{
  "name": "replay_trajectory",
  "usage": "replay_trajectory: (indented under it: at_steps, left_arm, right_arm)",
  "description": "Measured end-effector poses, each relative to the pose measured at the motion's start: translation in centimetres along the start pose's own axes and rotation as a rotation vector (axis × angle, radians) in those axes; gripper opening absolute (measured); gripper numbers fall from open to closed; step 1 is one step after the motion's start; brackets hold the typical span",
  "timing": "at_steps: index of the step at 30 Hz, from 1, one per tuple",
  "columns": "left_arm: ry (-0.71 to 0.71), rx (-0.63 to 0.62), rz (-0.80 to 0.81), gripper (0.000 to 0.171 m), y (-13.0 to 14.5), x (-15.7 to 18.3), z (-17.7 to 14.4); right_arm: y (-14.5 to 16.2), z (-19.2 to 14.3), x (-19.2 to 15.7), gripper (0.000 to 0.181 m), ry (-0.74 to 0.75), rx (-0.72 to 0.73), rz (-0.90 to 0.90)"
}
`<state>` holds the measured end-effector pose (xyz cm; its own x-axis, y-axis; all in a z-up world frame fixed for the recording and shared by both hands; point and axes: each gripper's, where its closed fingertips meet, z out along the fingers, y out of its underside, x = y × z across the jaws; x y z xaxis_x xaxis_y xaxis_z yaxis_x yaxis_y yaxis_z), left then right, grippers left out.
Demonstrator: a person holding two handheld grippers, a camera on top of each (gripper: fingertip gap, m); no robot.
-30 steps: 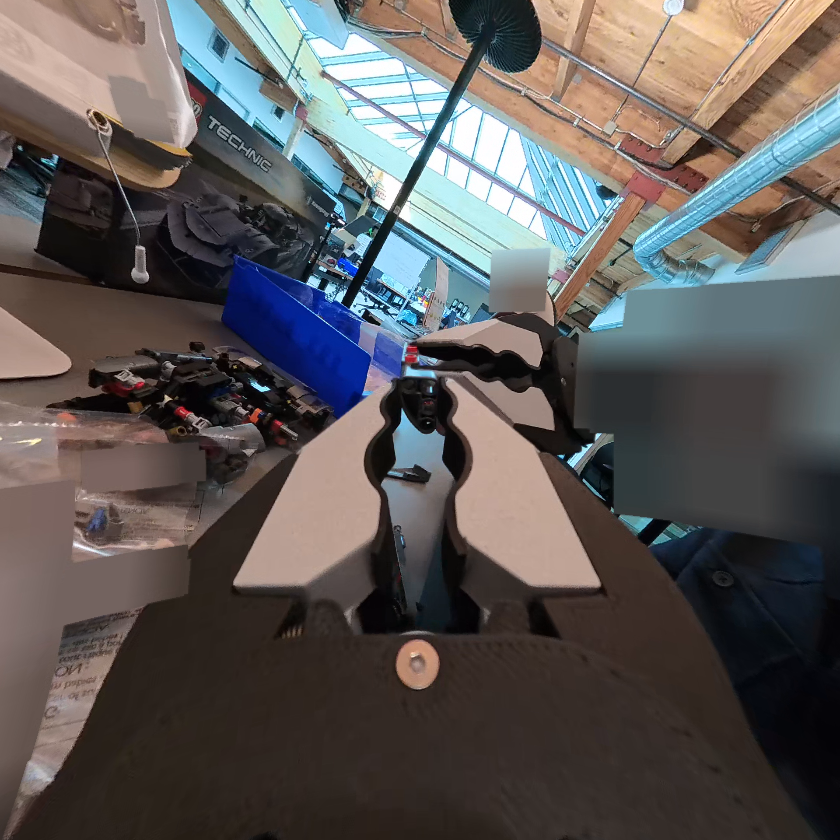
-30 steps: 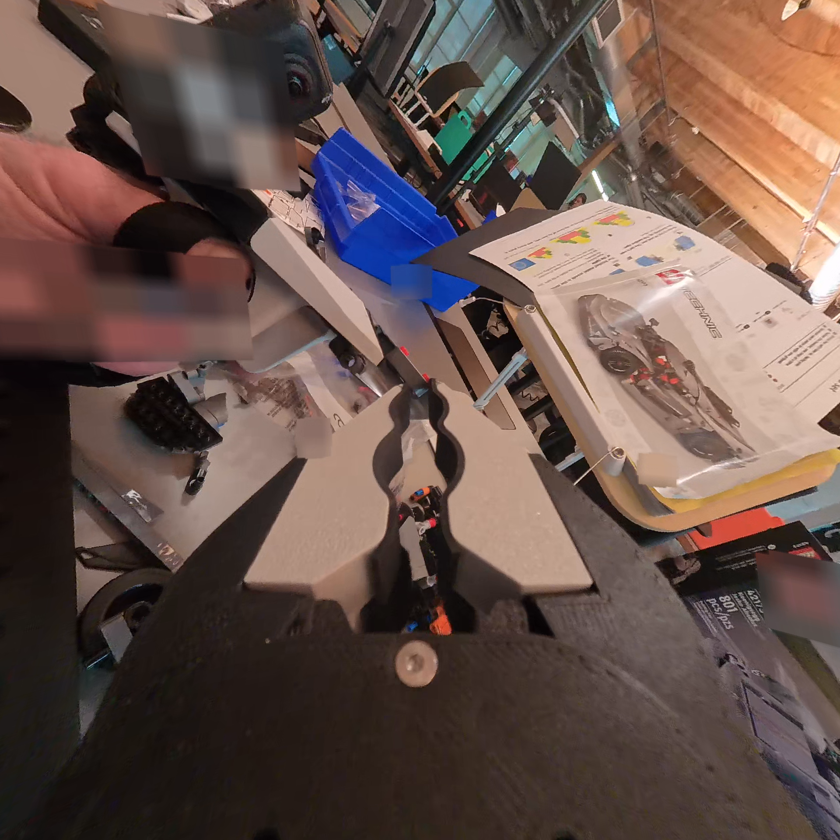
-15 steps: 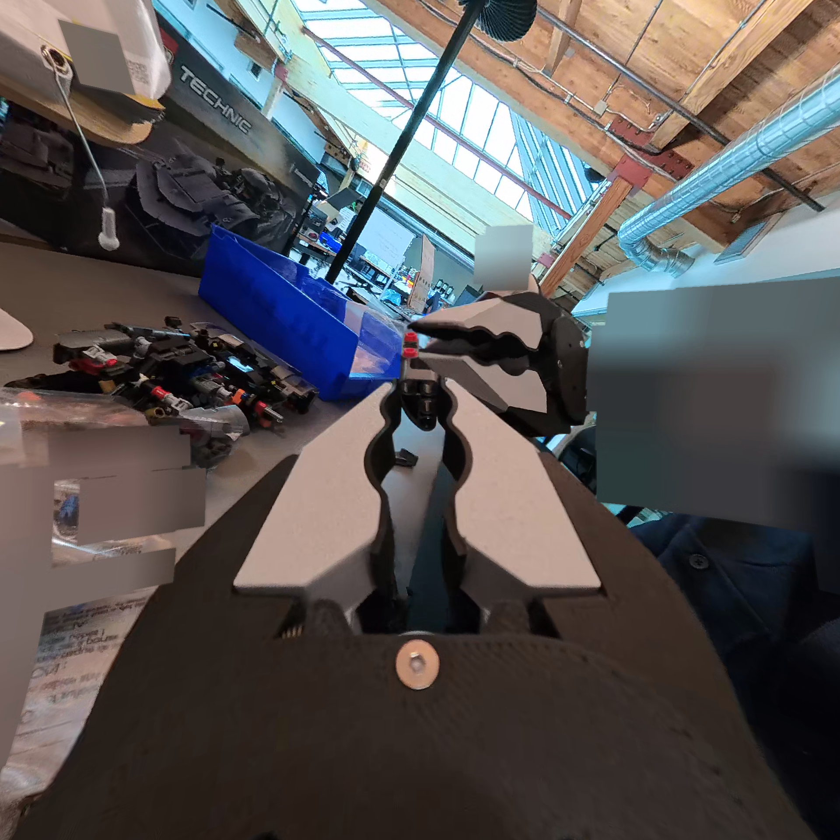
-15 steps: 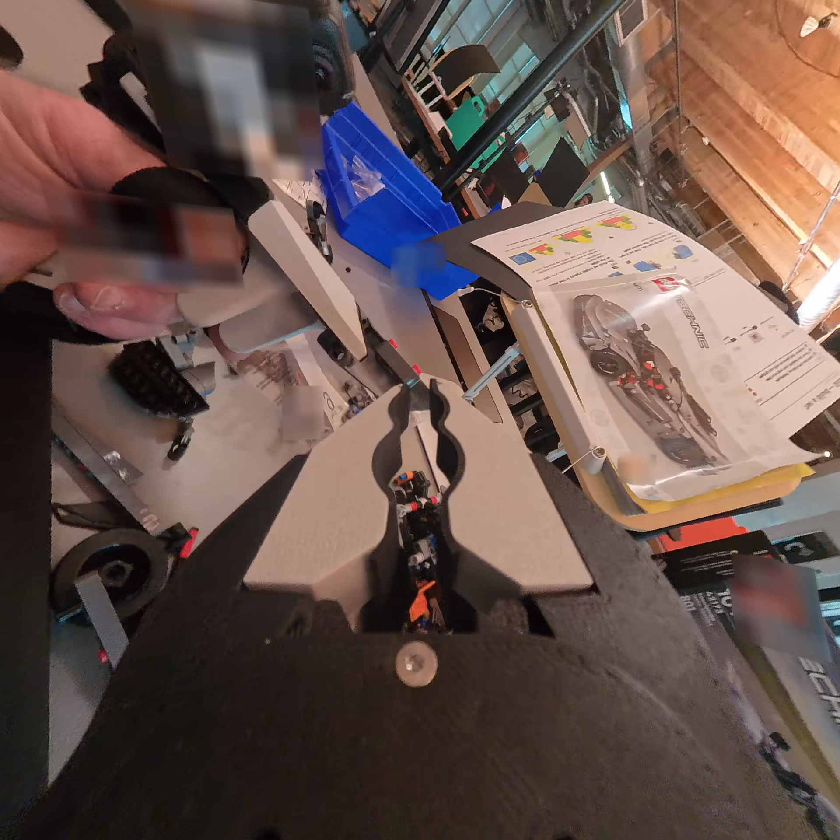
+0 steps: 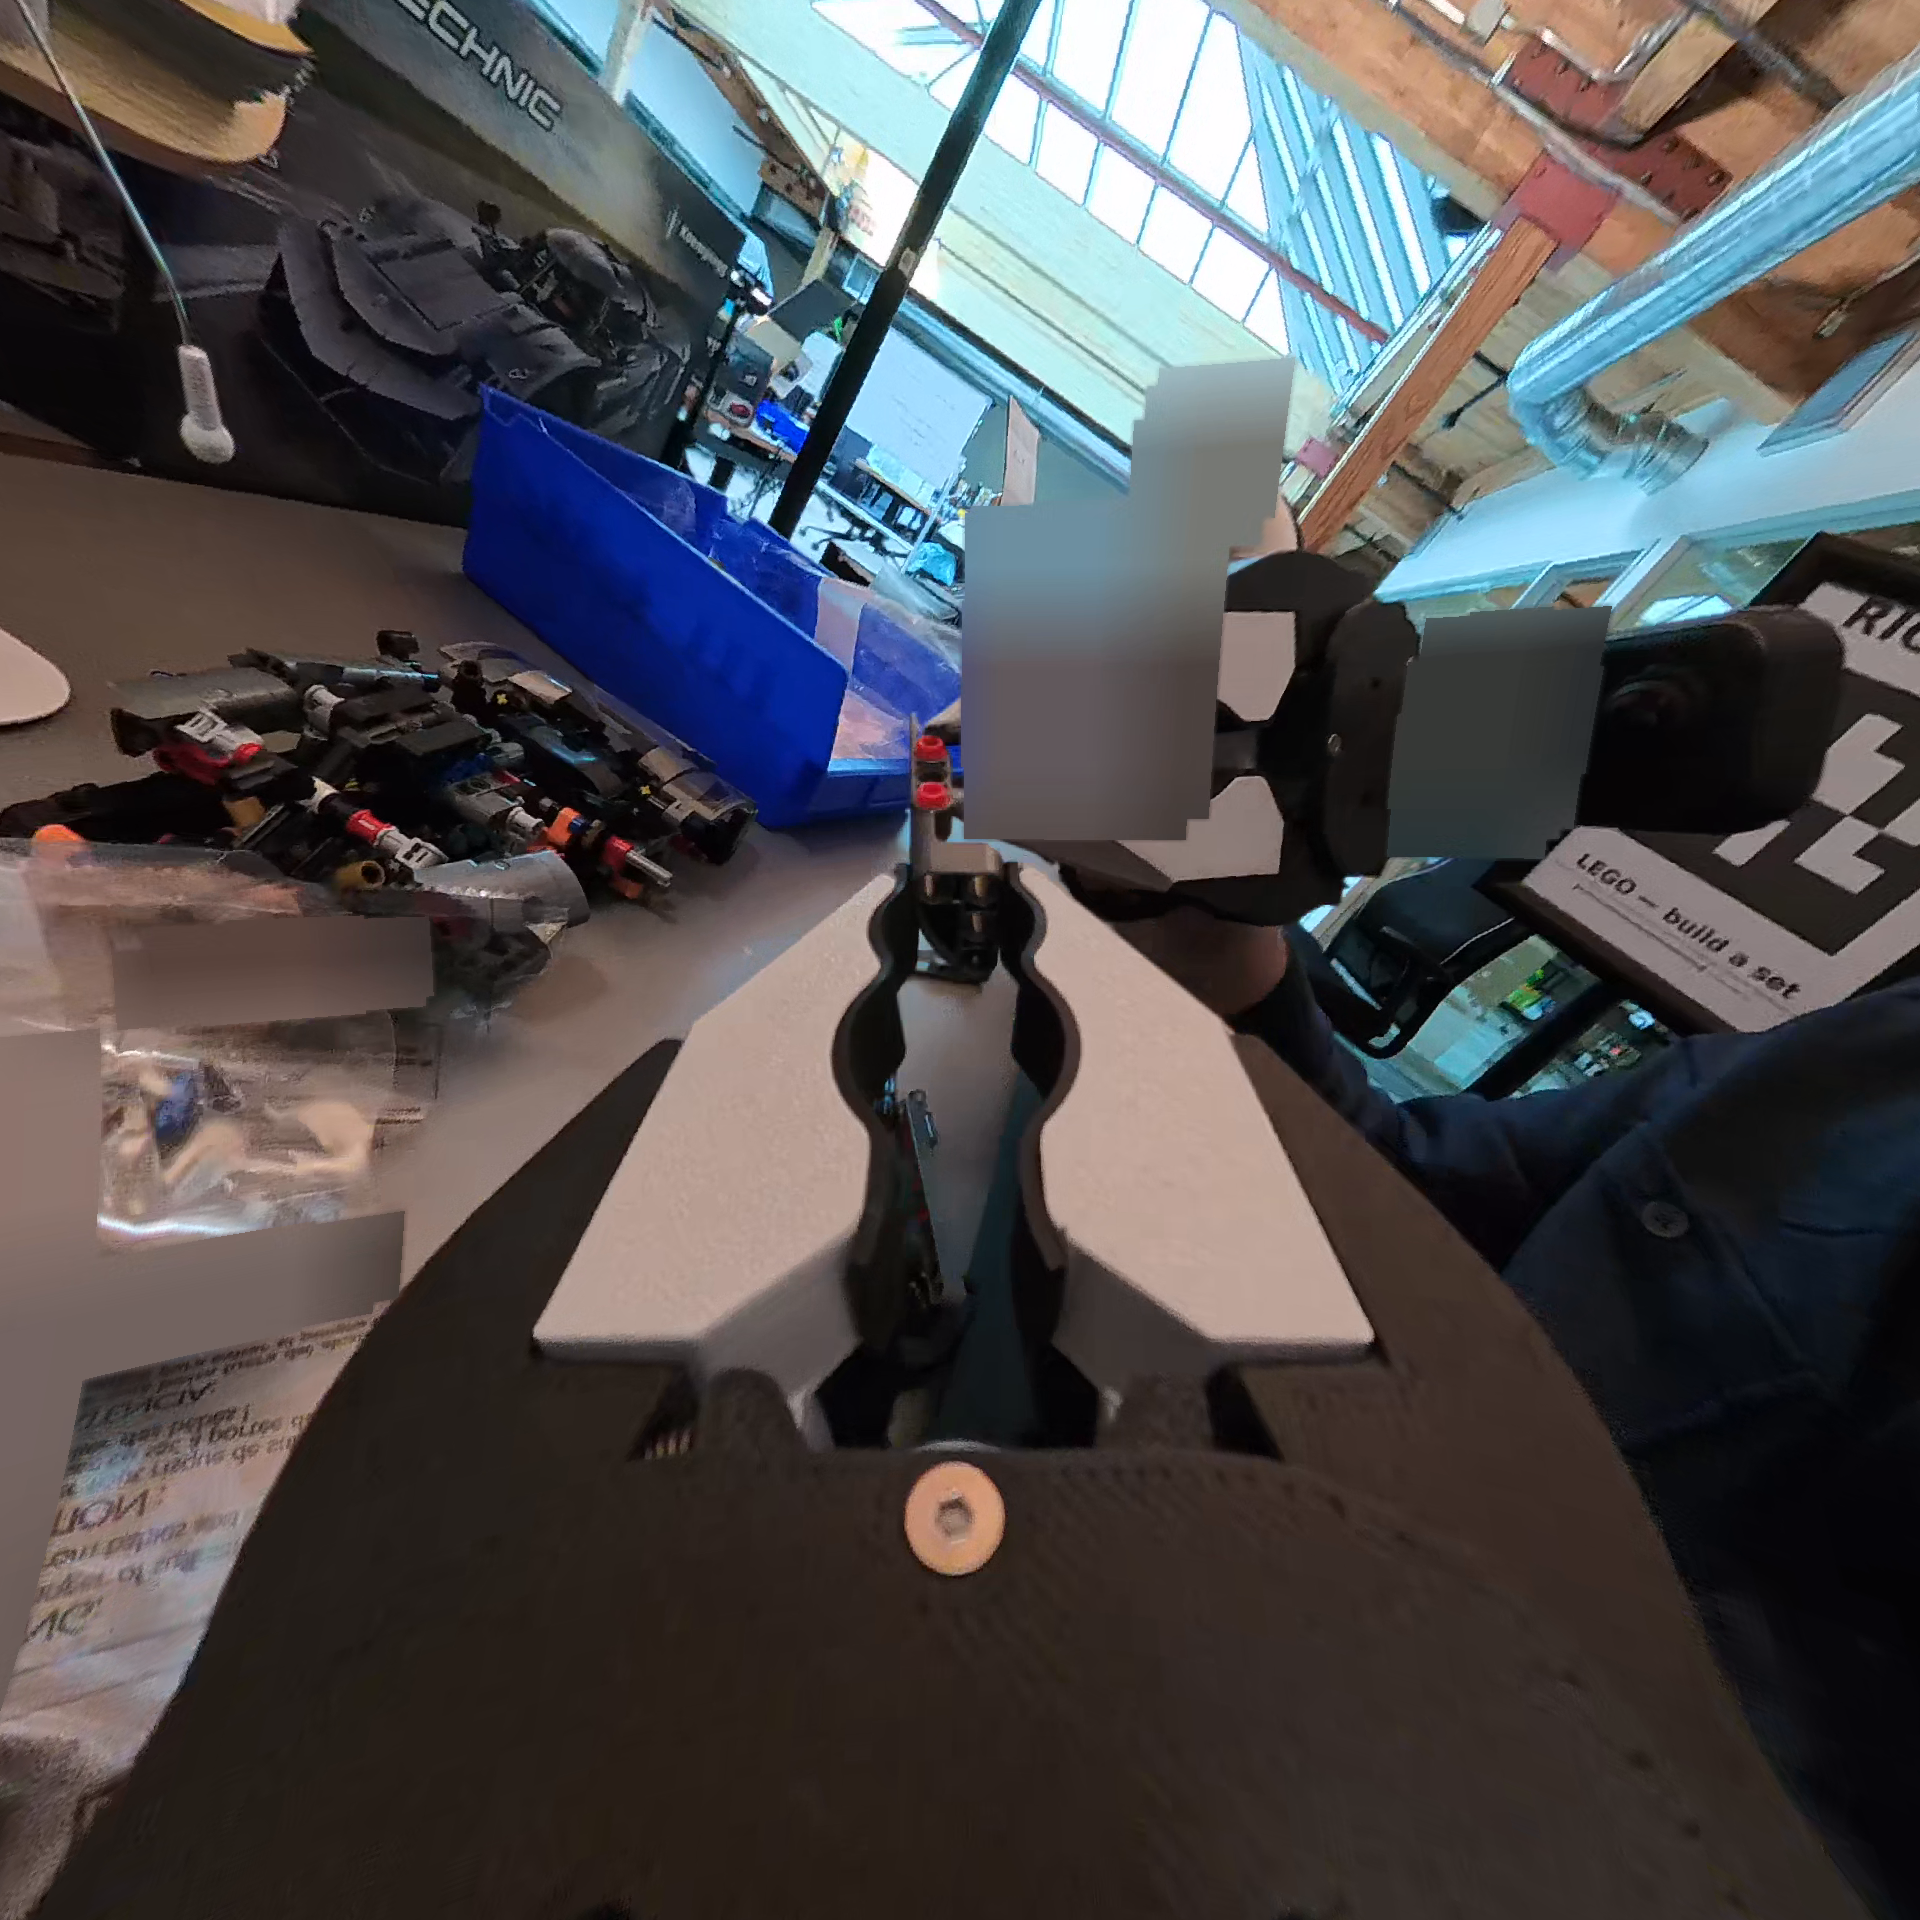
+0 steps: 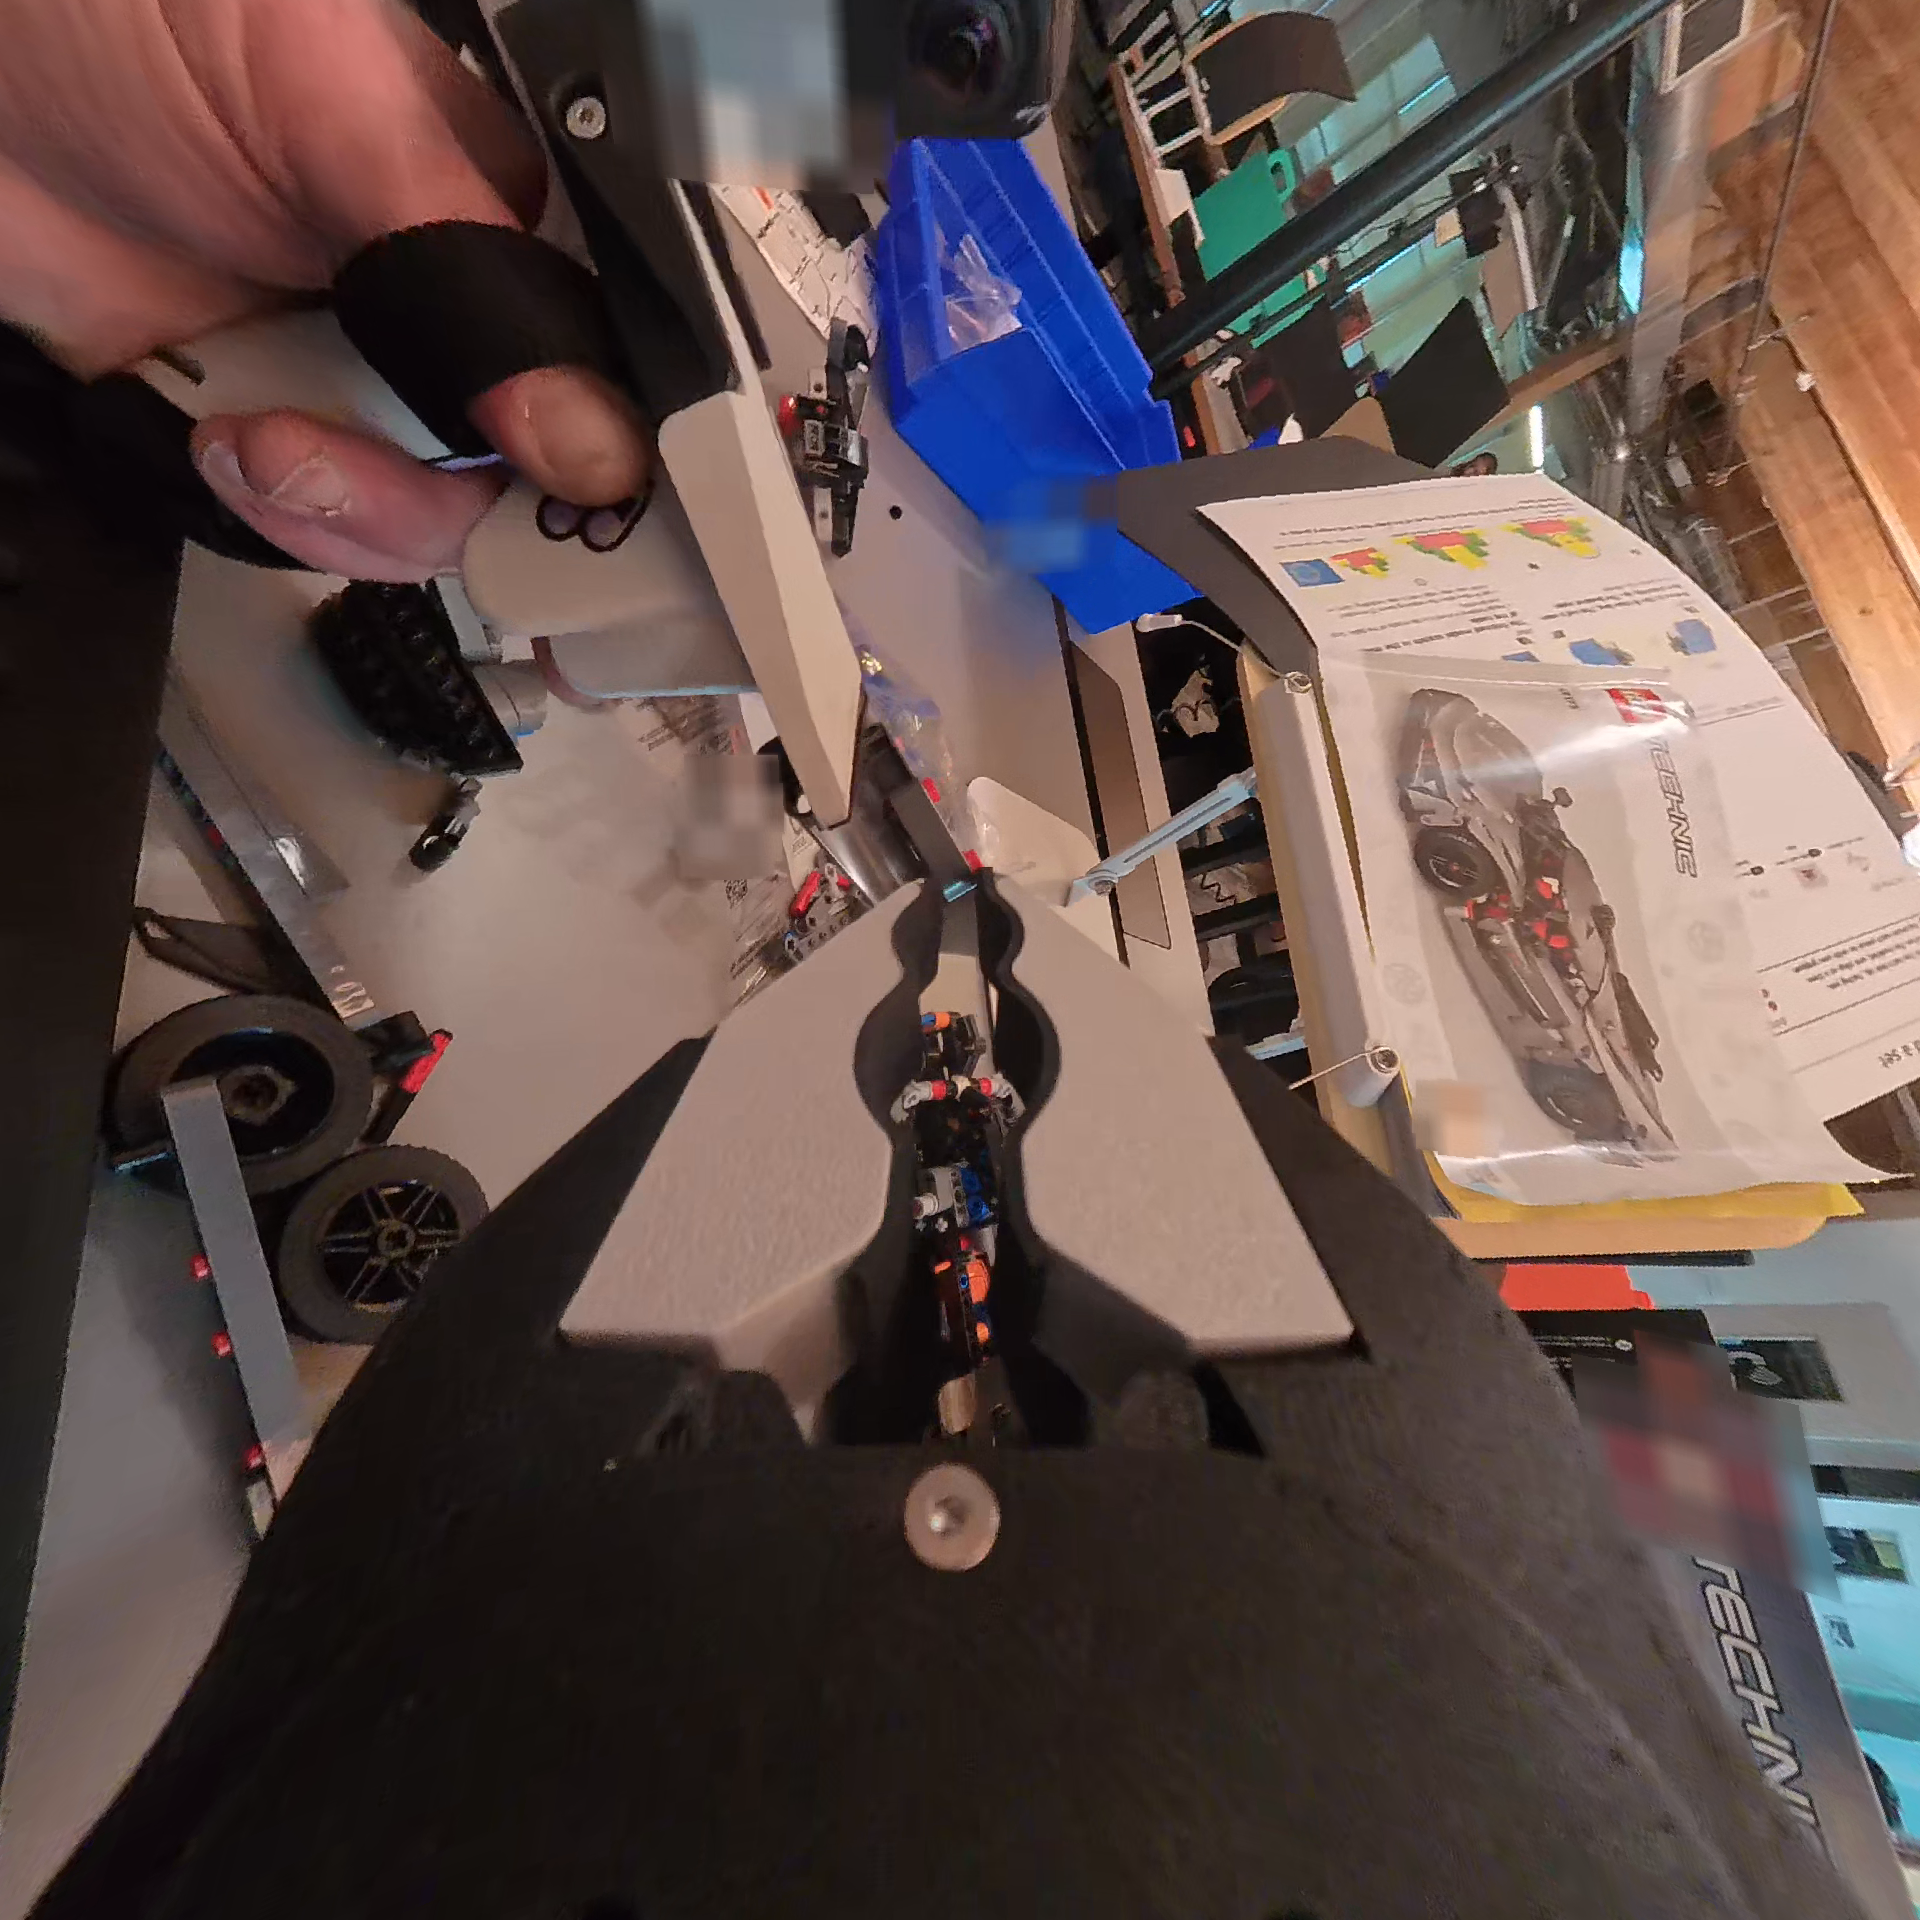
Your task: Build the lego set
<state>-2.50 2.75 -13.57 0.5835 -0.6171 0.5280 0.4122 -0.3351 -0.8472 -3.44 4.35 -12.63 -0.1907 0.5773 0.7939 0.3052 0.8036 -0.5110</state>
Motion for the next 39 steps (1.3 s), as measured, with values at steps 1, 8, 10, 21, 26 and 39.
replay_trajectory:
  at_steps: [1,8,10,21,26,39]
  left_arm:
    - [-0.011,-0.011,0.008,0.013,0.1,-0.1,0.0]
    - [-0.042,-0.051,0.046,0.013,0.7,-0.3,0.4]
    - [-0.025,-0.047,0.039,0.013,0.7,0.0,0.6]
    - [-0.199,-0.119,0.227,0.013,1.1,-1.3,0.5]
    - [-0.266,-0.264,0.408,0.013,2.5,-1.4,0.5]
    - [-0.284,-0.269,0.499,0.021,1.7,-2.1,-1.9]
  right_arm:
    - [0.1,0.0,-0.1,0.006,-0.014,-0.009,-0.01]
    - [0.4,0.0,-0.2,0.006,-0.027,-0.025,-0.007]
    - [0.1,-0.2,0.1,0.004,-0.01,-0.023,0.017]
    - [0.6,-0.7,0.1,0.005,-0.121,0.094,0.214]
    - [1.6,-0.5,-0.2,0.027,-0.195,0.087,0.332]
    - [1.1,1.2,-2.9,0.0,-0.404,0.055,0.49]
